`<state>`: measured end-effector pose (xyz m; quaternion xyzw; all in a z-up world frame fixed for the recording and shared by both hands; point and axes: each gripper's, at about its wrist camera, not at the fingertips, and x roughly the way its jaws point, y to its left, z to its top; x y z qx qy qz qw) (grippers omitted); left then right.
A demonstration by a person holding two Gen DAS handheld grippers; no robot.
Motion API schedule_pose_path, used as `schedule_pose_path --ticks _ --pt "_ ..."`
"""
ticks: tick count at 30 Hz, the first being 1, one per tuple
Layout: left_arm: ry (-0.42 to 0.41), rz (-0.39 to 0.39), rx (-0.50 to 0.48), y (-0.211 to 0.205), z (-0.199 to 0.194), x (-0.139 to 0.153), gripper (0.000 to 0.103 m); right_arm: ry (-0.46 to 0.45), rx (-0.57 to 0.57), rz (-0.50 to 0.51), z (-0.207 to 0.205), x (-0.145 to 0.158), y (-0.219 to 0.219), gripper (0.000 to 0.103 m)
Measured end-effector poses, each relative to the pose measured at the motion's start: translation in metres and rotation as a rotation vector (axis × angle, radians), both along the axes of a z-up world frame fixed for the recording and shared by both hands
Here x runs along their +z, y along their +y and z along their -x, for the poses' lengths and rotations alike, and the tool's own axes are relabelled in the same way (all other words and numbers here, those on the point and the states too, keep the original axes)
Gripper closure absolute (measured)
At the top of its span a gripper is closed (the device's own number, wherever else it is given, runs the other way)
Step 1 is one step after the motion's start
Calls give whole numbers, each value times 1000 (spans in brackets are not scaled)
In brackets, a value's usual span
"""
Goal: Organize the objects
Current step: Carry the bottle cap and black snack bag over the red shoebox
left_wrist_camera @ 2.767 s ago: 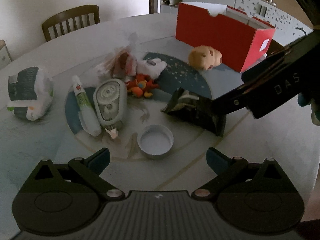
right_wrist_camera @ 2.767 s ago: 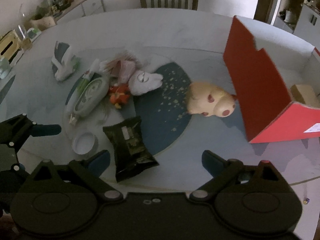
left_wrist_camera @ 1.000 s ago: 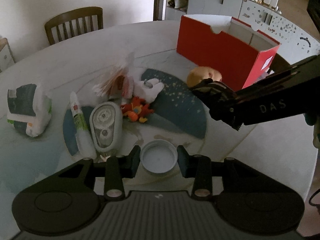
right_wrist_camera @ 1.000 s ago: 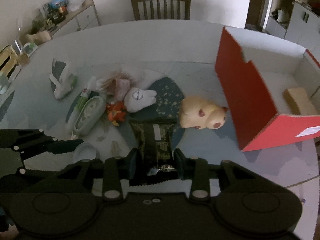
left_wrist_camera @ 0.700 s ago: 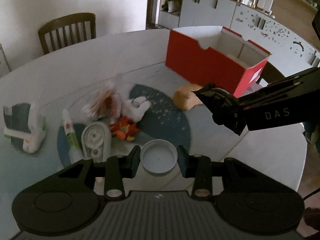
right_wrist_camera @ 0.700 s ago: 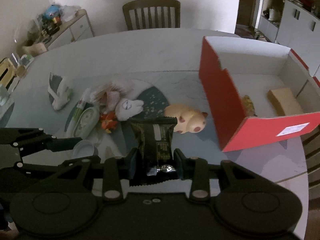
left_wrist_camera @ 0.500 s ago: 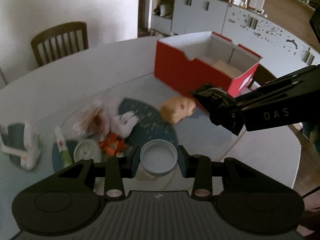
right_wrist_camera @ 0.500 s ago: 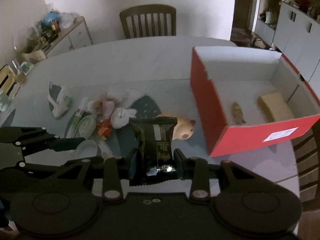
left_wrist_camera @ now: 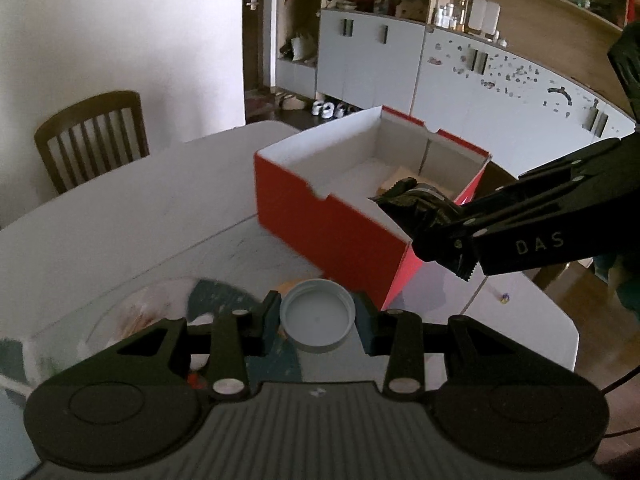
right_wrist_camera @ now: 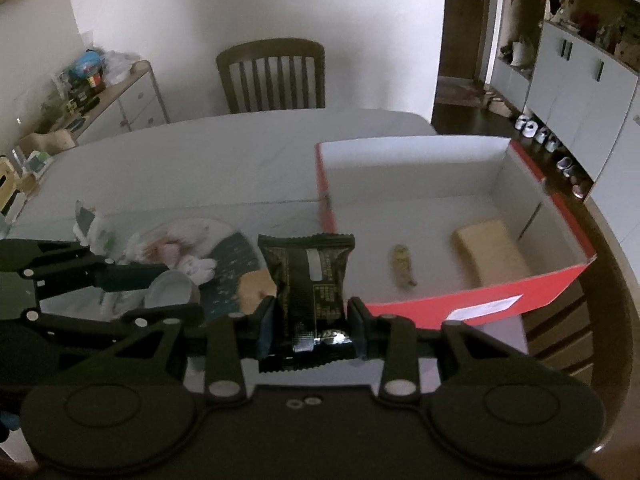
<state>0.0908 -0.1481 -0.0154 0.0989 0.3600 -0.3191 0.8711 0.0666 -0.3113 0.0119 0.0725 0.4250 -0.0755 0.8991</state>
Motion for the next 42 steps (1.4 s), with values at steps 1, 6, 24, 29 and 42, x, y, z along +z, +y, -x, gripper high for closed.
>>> schedule_pose_path --ticks 1,6,24,29,42 --pt "-4 1 -4 -4 -1 2 65 -3 -3 5 0 2 -6 66" --pt "-34 0 -20 -31 -9 10 65 -17 -24 22 0 5 -34 66" --pt "-74 -74 -57 -133 -66 6 65 4 -59 57 -25 -13 -118 66" --pt "-31 -96 -44 -152 -91 -5 65 37 -41 84 -38 -28 -127 66" --pt "74 -190 15 -195 -153 -38 65 165 31 67 -67 -69 -138 66"
